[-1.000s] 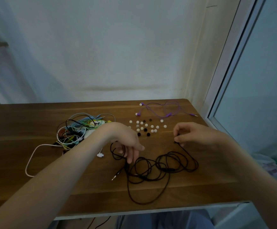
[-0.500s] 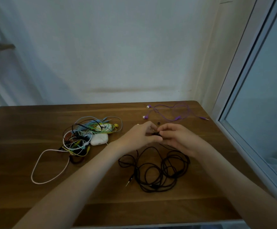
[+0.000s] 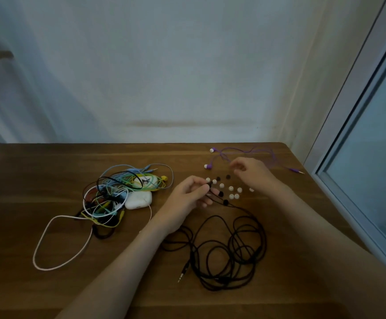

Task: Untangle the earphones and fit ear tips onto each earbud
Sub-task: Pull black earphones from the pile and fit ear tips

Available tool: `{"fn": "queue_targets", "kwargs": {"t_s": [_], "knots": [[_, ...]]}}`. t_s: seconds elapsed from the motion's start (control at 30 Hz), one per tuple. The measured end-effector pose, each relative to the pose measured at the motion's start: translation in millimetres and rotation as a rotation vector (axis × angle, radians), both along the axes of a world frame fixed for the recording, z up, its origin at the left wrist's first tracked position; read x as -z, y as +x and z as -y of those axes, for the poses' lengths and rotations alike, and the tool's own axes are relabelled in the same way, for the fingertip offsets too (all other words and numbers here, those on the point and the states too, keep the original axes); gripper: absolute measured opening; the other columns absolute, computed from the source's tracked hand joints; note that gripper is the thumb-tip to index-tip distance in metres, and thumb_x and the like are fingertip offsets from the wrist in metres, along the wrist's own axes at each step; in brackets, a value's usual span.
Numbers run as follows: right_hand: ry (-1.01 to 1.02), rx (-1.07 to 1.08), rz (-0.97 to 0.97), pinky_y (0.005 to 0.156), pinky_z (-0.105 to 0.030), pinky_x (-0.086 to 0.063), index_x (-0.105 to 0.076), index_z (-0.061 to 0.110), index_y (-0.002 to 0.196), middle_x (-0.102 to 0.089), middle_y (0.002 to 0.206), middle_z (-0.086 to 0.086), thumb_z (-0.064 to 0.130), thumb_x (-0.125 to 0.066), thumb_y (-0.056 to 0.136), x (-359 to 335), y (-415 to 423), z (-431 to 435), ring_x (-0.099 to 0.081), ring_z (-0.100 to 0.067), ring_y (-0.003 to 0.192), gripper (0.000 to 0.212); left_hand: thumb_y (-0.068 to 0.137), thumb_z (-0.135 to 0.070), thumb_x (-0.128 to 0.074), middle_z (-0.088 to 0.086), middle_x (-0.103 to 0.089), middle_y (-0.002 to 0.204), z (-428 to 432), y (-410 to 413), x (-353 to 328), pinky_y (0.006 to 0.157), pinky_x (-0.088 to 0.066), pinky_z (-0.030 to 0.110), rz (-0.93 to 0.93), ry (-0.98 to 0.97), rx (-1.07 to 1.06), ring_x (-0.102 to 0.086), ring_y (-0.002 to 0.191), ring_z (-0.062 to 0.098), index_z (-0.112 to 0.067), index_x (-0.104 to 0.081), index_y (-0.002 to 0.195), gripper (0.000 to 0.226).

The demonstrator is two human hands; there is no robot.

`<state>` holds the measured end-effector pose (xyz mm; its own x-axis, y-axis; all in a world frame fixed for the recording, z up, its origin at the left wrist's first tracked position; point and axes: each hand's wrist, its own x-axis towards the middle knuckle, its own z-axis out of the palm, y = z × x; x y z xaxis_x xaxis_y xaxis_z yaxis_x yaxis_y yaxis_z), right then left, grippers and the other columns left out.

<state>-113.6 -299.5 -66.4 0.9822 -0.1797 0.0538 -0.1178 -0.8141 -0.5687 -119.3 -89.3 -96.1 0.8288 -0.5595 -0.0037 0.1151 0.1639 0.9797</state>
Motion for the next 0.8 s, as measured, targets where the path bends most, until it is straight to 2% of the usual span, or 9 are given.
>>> {"fn": "queue_targets", "kwargs": {"t_s": [0.17, 0.33, 0.43, 0.5, 0.6, 0.8], "knots": [[-0.154, -0.042, -0.112, 0.083, -0.025, -0.041, -0.063, 0.014, 0.113, -0.059, 0.118, -0.004, 0.016, -0.056, 0.094, 6, 21, -8, -0.053, -0.015, 0.102, 0.02, 0.095, -0.003, -0.048, 0.008, -0.071, 0.084, -2, 1, 2, 0.064, -0.051, 0.022, -0.052, -0.073, 0.014, -0.063, 0.069, 0.015, -0.007, -0.055, 0.105, 0.012], [-0.133, -0.014, -0.051, 0.084, -0.029, -0.048, -0.061, 0.014, 0.101, -0.061, 0.108, -0.003, 0.014, -0.053, 0.094, 5, 22, -11, -0.054, -0.014, 0.095, 0.011, 0.097, 0.002, -0.044, 0.006, -0.071, 0.082, -3, 3, 4, 0.066, -0.051, 0.022, -0.061, -0.041, 0.057, -0.064, 0.069, 0.014, -0.006, -0.052, 0.105, 0.014], [0.066, 0.0, 0.078, 0.068, -0.018, -0.043, -0.06, 0.017, 0.098, -0.059, 0.096, 0.004, 0.015, -0.053, 0.094, -4, 3, -24, -0.053, -0.007, 0.085, 0.008, 0.096, 0.001, -0.046, 0.005, -0.072, 0.081, -1, 4, 7, 0.065, -0.051, 0.021, -0.054, -0.026, 0.048, -0.064, 0.068, 0.013, -0.006, -0.05, 0.101, 0.01], [0.259, -0.018, 0.089, 0.068, -0.018, -0.045, -0.062, 0.019, 0.095, -0.062, 0.092, 0.006, 0.016, -0.057, 0.092, -8, -16, -37, -0.057, -0.006, 0.084, 0.007, 0.096, 0.0, -0.049, 0.005, -0.072, 0.082, 1, 5, 9, 0.066, -0.051, 0.021, -0.035, -0.019, 0.048, -0.064, 0.07, 0.013, -0.007, -0.052, 0.099, 0.008], [0.515, -0.028, 0.046, 0.072, -0.022, -0.049, -0.062, 0.016, 0.096, -0.068, 0.09, -0.002, 0.012, -0.059, 0.091, -5, -39, -51, -0.063, -0.011, 0.08, 0.007, 0.094, -0.003, -0.054, 0.001, -0.07, 0.08, 2, 4, 10, 0.07, -0.051, 0.022, -0.003, 0.005, 0.024, -0.063, 0.072, 0.011, -0.01, -0.06, 0.098, 0.01], [0.803, -0.022, 0.02, 0.064, -0.017, -0.05, -0.063, 0.008, 0.097, -0.067, 0.08, -0.002, 0.005, -0.054, 0.094, 6, -53, -53, -0.063, -0.007, 0.071, 0.01, 0.093, -0.001, -0.055, 0.005, -0.065, 0.08, 2, 3, 11, 0.069, -0.049, 0.023, 0.02, 0.019, 0.001, -0.06, 0.074, 0.014, -0.01, -0.062, 0.096, 0.011]]}}
